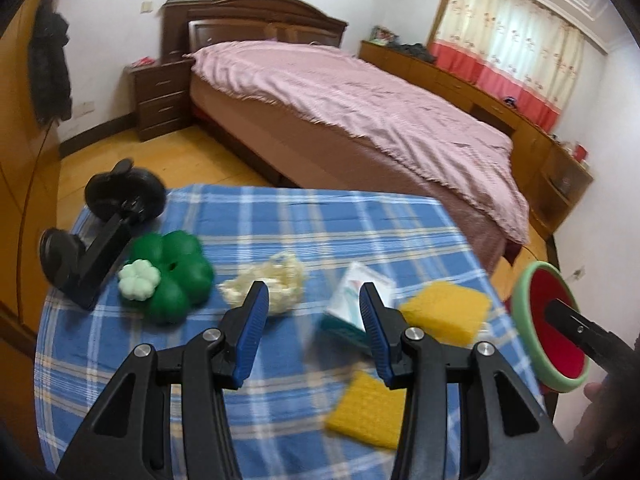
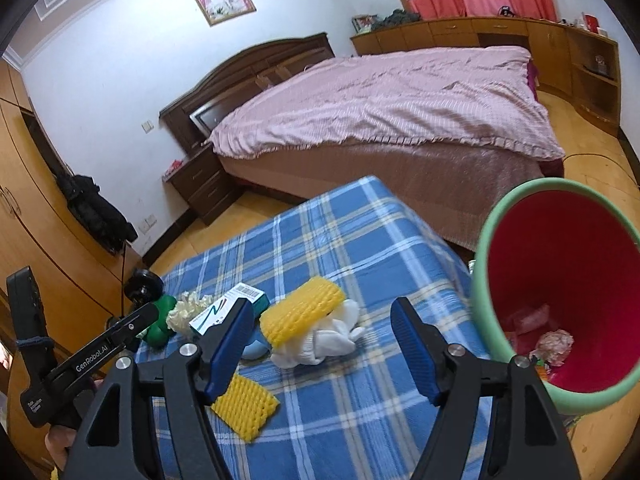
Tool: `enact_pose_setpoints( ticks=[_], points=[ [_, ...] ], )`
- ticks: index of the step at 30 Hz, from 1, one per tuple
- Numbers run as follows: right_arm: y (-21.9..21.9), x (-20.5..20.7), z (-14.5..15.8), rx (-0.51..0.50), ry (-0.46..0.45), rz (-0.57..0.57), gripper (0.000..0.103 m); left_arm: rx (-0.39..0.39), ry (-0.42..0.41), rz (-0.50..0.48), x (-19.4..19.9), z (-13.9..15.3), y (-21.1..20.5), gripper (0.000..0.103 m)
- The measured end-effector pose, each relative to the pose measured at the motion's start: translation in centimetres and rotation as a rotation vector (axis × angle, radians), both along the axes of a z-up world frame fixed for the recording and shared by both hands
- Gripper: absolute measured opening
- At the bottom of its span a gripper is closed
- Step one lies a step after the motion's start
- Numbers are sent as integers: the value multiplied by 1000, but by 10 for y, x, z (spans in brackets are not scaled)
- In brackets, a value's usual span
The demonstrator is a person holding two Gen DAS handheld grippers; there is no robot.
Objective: Collect trash
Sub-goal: 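Grasp the crumpled clear plastic bag with the left gripper while the right gripper grasps the yellow foam mesh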
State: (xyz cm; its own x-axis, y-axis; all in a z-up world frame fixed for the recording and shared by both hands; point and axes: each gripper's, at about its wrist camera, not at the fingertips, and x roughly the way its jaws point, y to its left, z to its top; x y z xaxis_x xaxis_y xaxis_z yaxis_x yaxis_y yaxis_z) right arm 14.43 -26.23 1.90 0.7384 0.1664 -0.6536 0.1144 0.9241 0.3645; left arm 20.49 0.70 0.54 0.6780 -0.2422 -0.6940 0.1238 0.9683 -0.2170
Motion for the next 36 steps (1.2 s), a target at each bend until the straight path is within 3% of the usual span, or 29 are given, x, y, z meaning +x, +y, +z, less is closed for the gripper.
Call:
enact_pose_setpoints(
  ticks=[15, 18, 20, 30, 36],
  points=[
    [22, 51, -40, -21, 86, 39, 73, 19, 98, 52, 48, -51, 20, 48],
    [24, 54, -44, -19, 91, 51, 66, 14, 110, 44, 49, -58, 19, 48],
    [25, 56, -48, -19, 98, 55, 56, 11, 110, 38, 50, -61, 18, 48],
    [21, 59, -60, 19, 117, 64, 46, 7, 115, 24, 53, -70, 16, 47],
    [27, 57, -56, 10, 86, 81, 32, -2, 120, 24, 55, -69, 17, 44]
  ],
)
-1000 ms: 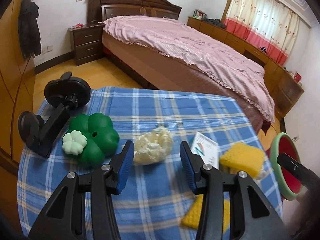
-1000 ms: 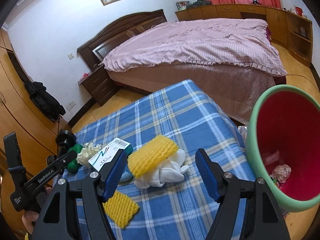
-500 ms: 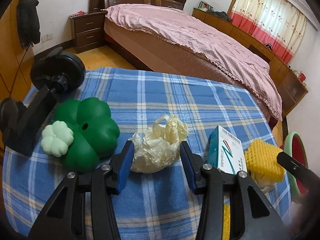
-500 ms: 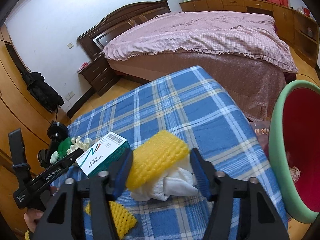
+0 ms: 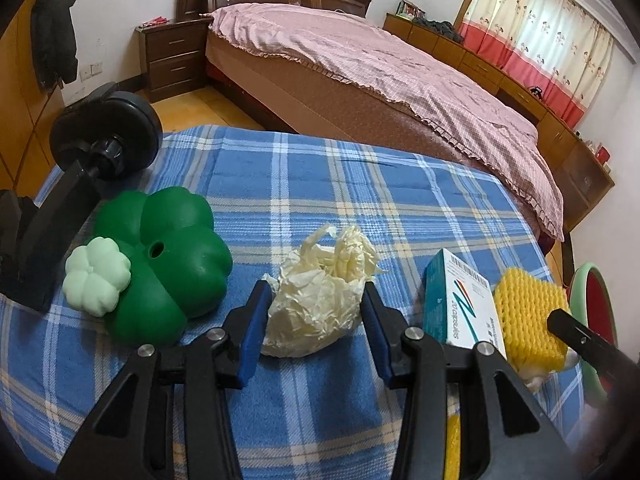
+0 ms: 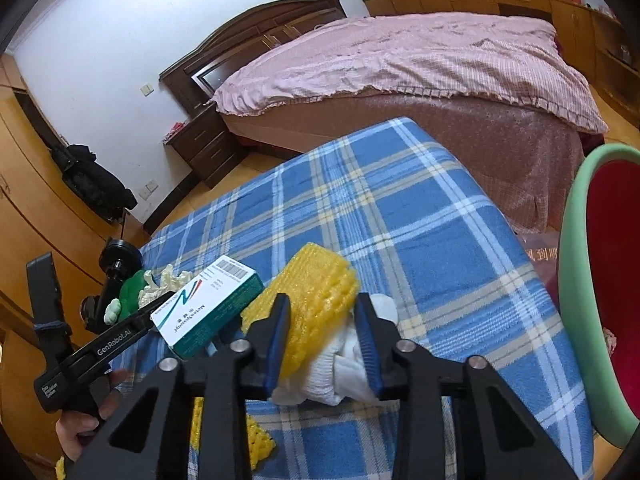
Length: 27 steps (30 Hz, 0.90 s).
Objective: Collect trash
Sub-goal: 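Grasp the crumpled clear plastic bag with the left gripper while the right gripper grasps the yellow foam mesh, then carry plastic bag and yellow foam mesh over the red bin and release both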
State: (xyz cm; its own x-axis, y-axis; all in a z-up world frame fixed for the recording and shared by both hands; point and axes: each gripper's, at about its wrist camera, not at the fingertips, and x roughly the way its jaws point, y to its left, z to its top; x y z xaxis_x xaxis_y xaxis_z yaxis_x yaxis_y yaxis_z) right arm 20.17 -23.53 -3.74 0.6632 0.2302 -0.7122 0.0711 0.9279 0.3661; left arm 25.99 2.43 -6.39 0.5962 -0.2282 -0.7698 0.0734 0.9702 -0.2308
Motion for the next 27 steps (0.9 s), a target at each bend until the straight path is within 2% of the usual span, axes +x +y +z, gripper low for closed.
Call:
enact_pose_setpoints(
  ticks=[5, 8, 14, 27],
  points=[
    [2, -9, 11, 0, -48, 0, 19, -18, -5, -13, -3, 2, 0, 30],
    [2, -14, 18, 8, -76, 5, 16, -28, -7, -5, -4, 4, 0, 27],
    [0, -27, 30, 25, -119, 10, 15, -85, -25, 8, -17, 15, 5, 25],
    [-2, -64, 60, 63, -196, 14, 15, -163, -151, -42, -70, 76, 0, 25]
  ],
)
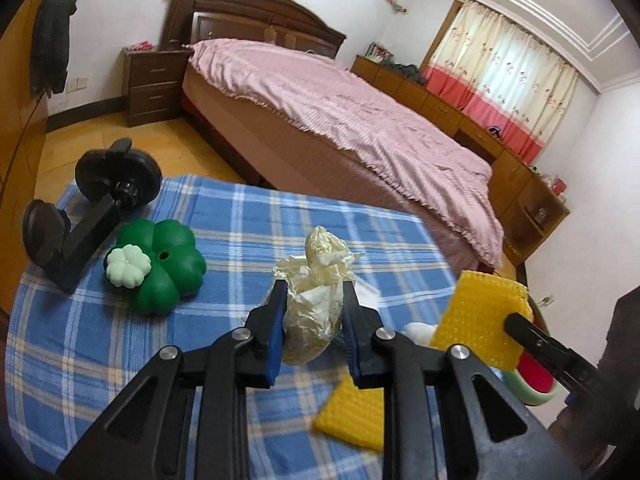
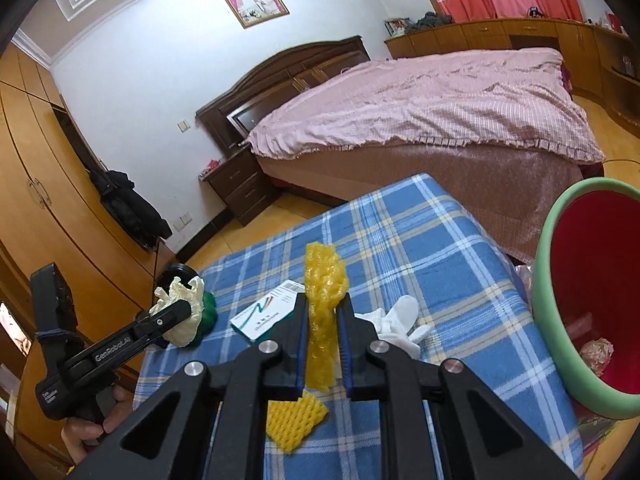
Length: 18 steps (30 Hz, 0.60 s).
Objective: Collect trash
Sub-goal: 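Carry plastic bag and yellow foam mesh over the red bin and release both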
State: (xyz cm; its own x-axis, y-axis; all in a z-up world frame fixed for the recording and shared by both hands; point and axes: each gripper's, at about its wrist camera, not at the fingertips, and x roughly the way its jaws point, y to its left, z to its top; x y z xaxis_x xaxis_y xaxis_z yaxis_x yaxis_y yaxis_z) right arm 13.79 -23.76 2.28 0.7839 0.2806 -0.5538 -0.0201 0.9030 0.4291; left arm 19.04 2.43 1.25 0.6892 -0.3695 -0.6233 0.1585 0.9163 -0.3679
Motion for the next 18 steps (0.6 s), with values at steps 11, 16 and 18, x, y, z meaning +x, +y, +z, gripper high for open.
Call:
enact_pose_setpoints(
  ticks=[11, 16, 18],
  points=[
    [-11, -51, 39, -36, -128, -55, 15, -10, -60, -50, -31, 34, -20, 25],
    [-20, -76, 59, -63, -193, -91, 15, -11, -106, -73, -47, 52, -35, 25],
    [-24, -85, 64, -67, -210, -104, 15, -17, -124, -86, -53, 58, -42, 25]
  ],
)
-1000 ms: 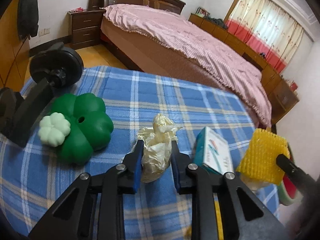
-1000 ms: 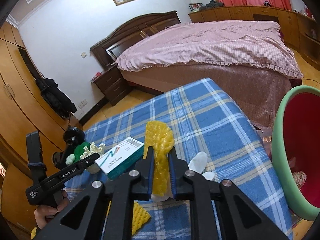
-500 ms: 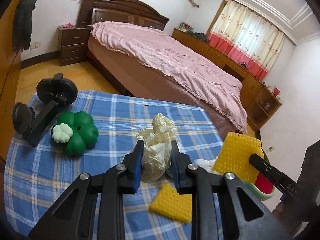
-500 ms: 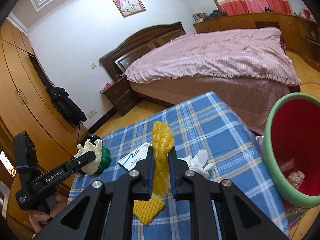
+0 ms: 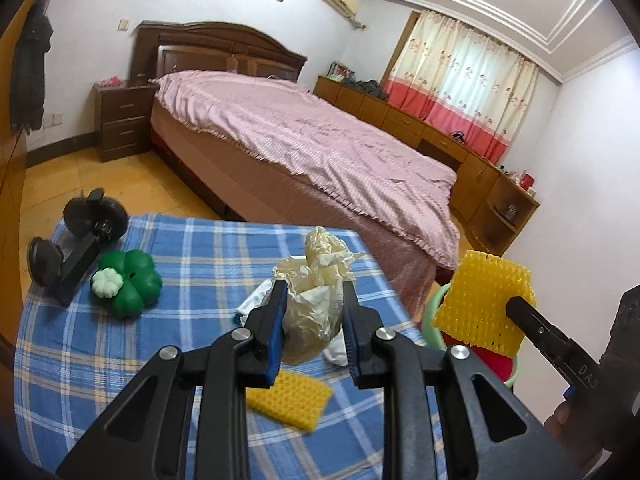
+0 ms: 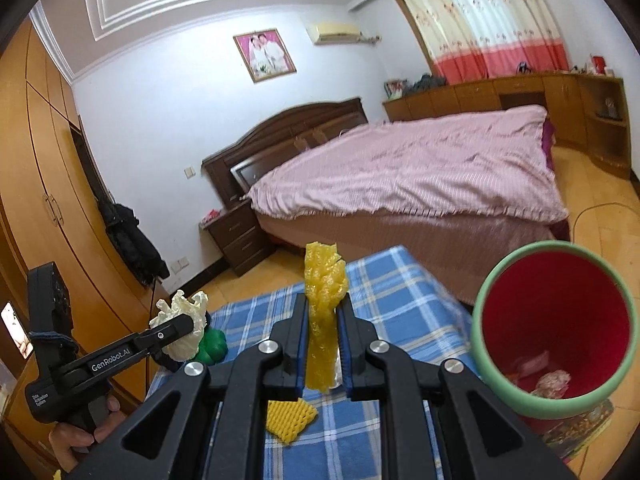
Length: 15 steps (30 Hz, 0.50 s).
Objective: Collect trash
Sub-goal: 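Carry plastic bag and yellow foam mesh over the red bin and release both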
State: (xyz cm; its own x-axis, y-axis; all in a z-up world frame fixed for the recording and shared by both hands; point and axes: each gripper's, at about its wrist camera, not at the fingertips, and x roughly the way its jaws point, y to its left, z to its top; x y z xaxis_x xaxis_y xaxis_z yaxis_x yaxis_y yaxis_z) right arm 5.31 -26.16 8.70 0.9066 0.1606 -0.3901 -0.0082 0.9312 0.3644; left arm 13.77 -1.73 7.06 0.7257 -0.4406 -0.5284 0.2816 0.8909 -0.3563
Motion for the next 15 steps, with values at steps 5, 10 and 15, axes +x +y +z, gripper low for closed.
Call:
enact_pose_setpoints(
  ticks=[5, 10, 15],
  points=[
    [-17, -22, 10, -10, -42, -52, 15, -17, -44, -51, -13, 14, -23, 25],
    [-37, -43, 15, -11, -69, -107, 15, -9, -87, -114, -24, 25, -52, 25],
    [-54, -61, 18, -15, -89, -158, 15, 0, -105, -176, -32, 29, -83, 25]
  ],
)
